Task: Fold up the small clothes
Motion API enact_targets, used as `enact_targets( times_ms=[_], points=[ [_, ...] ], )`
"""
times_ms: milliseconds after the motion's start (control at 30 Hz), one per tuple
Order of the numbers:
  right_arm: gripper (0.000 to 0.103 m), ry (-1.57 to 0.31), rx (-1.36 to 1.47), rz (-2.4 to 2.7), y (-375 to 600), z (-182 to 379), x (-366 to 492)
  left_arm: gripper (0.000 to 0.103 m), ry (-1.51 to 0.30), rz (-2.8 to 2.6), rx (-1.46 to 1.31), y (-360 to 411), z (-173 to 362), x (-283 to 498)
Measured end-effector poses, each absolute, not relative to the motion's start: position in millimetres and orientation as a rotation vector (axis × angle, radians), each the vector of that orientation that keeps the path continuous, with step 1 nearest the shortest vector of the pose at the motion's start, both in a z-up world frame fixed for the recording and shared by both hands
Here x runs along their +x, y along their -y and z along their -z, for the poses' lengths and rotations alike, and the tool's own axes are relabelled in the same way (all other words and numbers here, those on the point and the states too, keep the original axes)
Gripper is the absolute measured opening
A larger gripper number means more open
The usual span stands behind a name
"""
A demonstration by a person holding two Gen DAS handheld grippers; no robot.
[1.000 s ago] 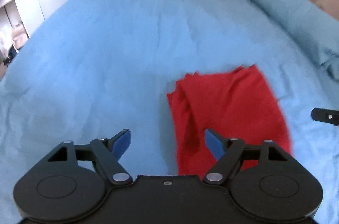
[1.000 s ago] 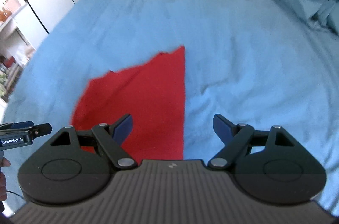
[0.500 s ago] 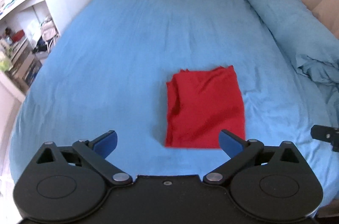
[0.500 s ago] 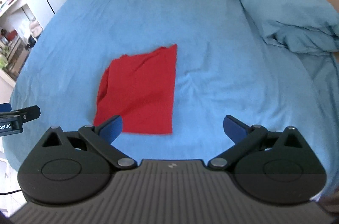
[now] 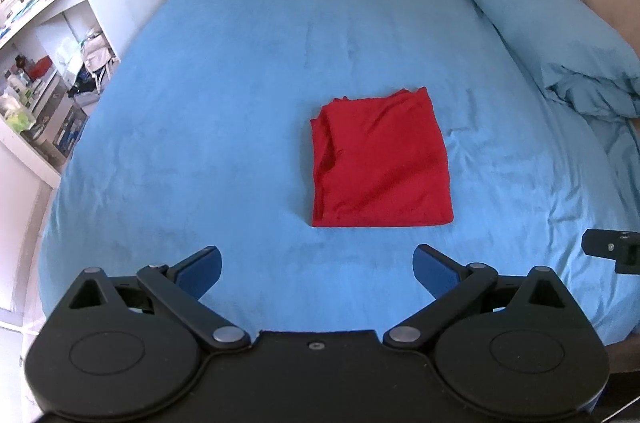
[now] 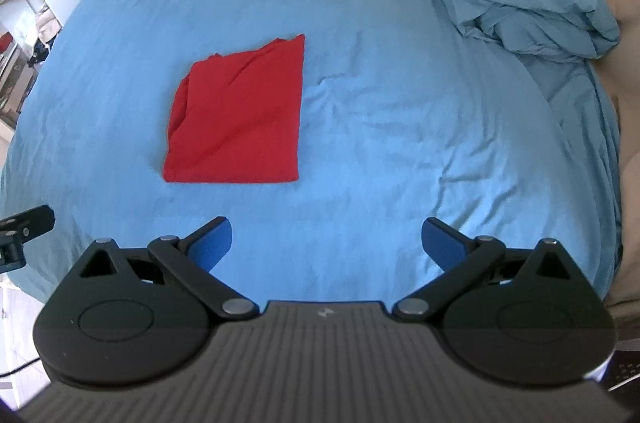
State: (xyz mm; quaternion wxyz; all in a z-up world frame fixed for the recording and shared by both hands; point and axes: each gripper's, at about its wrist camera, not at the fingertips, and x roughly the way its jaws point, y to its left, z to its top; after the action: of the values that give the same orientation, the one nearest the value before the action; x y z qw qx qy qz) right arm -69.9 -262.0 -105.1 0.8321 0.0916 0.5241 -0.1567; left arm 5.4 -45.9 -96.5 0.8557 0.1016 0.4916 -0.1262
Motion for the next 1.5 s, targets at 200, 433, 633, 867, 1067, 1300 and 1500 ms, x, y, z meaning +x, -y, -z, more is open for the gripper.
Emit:
enact_targets(
  times_ms=[200, 433, 633, 867, 1067, 1300, 1500],
  points=[
    [0.103, -1.118, 0.197, 0.315, 260.4, 105.9, -72.2, 0.103, -1.024, 0.256, 0.2, 47.0, 94.0, 3.0],
    [0.103, -1.119, 0.2, 0.31, 258.0, 107.1, -72.6, 0.103, -1.021, 0.259, 0.199, 43.7, 89.6, 2.2],
    [0.103, -1.115, 0.198, 0.308, 256.9, 106.1, -74.4, 0.103, -1.01, 0.262, 0.213, 44.4, 87.3, 0.2],
    [0.103, -1.11, 0.199, 0.311, 254.0, 106.6, -76.5, 0.103, -1.006, 0.27, 0.222, 45.5, 84.7, -0.7],
    [0.103, -1.111, 0.198, 0.309, 254.8, 105.6, -76.9, 0.103, -1.005, 0.274, 0.23, 46.1, 84.1, -0.7],
    [0.103, -1.111, 0.198, 0.31, 255.5, 105.5, -77.7, 0.103, -1.0, 0.275, 0.238, 49.1, 83.8, -1.1],
    [0.103, -1.113, 0.197, 0.316, 253.8, 101.3, -76.3, 0.103, -1.001, 0.279, 0.238, 48.6, 83.4, -0.8]
  ],
)
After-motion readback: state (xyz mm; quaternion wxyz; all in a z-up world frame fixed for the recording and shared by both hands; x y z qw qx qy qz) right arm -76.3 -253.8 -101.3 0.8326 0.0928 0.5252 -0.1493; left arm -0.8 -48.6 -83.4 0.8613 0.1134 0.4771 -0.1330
